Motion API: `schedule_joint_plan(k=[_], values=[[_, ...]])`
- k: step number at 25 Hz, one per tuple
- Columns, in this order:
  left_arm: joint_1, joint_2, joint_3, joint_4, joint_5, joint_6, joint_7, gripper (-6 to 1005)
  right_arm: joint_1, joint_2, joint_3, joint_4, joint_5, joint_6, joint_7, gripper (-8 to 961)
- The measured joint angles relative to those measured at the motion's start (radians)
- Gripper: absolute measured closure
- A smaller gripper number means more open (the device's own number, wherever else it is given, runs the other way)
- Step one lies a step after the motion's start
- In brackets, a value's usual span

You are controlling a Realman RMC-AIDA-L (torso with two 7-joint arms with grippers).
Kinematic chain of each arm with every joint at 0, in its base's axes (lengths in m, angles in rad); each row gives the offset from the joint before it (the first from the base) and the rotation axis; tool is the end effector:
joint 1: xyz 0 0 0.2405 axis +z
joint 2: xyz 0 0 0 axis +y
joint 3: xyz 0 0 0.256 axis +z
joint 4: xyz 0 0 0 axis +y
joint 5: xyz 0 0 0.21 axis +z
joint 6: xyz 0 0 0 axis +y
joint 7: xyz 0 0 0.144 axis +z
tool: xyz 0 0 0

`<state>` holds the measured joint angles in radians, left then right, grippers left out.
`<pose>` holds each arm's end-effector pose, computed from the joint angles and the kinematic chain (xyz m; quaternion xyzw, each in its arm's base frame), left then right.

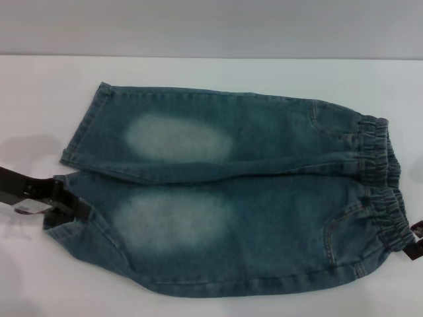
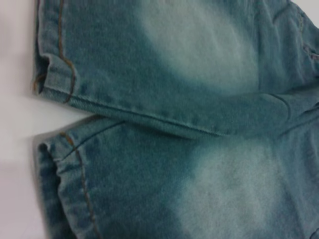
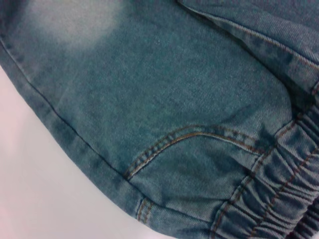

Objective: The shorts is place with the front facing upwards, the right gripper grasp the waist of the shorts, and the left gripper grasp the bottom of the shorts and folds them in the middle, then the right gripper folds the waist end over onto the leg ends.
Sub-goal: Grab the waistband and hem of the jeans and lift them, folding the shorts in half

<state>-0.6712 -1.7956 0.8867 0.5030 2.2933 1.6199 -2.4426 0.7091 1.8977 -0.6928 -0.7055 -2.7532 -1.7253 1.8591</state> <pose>-0.3038 0.3427 0.0610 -0.7686 -0.6392 0.0023 0.0272 0.3079 0.3369 0.0681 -0.9182 0.3694 -0.1401 0.0281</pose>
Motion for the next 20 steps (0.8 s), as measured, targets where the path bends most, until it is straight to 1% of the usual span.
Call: schedule_joint_plan(k=[15,20], values=[[-0.008,0.004,-0.001,0.000,0.002,0.002,-0.004,956,0.005,0.001,-0.013,0.007,-0.014,0.013,0.003,346],[-0.008,0.006,-0.002,0.000,0.002,0.002,-0.004,956,0.005,0.009,-0.013,0.009,-0.014,0.014,0.004,347]])
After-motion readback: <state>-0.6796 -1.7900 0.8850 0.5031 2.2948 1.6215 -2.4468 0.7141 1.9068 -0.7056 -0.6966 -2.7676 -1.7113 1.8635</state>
